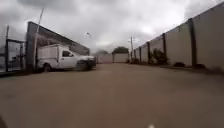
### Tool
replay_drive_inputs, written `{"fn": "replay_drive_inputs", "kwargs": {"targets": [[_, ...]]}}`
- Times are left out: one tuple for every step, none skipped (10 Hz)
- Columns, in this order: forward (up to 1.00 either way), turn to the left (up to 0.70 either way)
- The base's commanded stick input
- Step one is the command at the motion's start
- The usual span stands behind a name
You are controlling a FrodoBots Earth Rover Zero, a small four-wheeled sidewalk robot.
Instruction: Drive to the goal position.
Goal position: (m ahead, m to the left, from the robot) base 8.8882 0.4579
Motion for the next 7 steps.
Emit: {"fn": "replay_drive_inputs", "kwargs": {"targets": [[0.50, 0.00], [0.50, 0.00], [0.50, 0.00], [0.50, 0.00], [0.50, 0.00], [0.50, 0.00], [0.50, 0.00]]}}
